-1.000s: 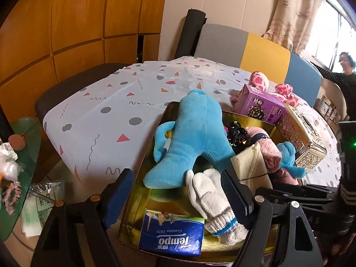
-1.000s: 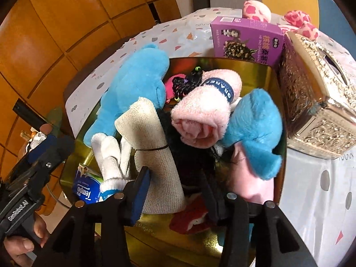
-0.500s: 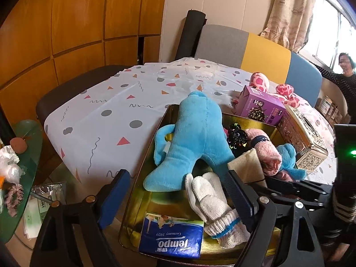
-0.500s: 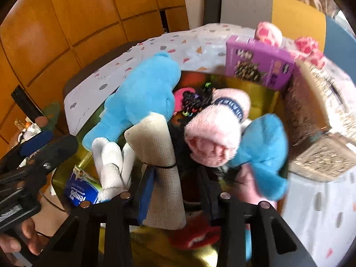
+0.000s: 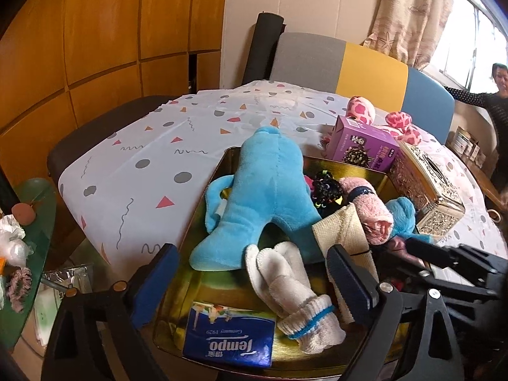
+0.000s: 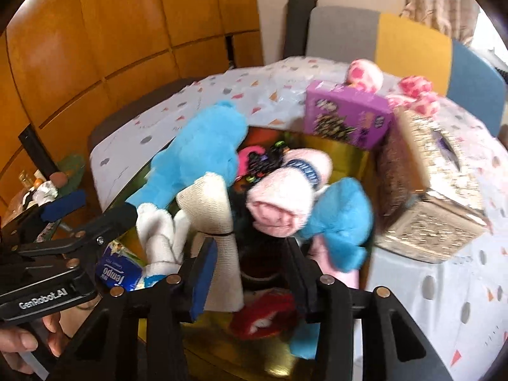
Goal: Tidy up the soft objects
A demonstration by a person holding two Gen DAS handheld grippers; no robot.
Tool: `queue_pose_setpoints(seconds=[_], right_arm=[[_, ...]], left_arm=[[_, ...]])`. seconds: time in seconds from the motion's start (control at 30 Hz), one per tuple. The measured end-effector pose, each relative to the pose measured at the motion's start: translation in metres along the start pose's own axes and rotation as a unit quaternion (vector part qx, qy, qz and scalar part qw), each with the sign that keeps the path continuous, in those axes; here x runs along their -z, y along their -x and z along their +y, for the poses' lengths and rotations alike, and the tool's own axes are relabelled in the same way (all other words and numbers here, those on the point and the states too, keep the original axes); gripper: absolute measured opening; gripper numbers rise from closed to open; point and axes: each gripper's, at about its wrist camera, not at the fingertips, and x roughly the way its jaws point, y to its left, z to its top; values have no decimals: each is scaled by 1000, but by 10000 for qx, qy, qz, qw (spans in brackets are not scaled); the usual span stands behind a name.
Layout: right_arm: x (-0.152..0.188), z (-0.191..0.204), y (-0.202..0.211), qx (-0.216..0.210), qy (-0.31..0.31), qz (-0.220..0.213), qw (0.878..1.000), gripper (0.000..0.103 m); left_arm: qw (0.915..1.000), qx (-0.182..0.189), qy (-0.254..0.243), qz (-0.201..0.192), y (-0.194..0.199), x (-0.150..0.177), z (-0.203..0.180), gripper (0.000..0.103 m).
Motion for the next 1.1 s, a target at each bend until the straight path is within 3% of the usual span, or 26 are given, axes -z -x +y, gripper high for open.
queue_pose_setpoints(seconds=[0.2, 0.3, 0.4, 0.63, 0.9, 1.1], right_arm=[[10, -18, 30, 943, -380, -479, 9937, 55], [16, -34, 40, 1366, -685, -598, 9864, 70], [24, -47, 42, 1728, -905, -489, 9796, 70], [43, -67, 49, 1968, -1319, -404, 9707, 70], [53, -69, 58, 2051, -1359, -536, 9678, 70], [54, -73, 62, 2149, -1430, -614, 9642, 70]], left_arm=[[10000, -14, -70, -52, 5, 2, -16, 103], [9996, 52, -223, -142, 11, 5, -32, 103], [9990, 121, -392, -190, 15, 11, -46, 103], [9976, 103, -560, -389, 25, 21, -61, 103], [9959, -321, -688, -488, 27, 20, -77, 103], [9959, -237, -628, -609, 34, 20, -82, 103]])
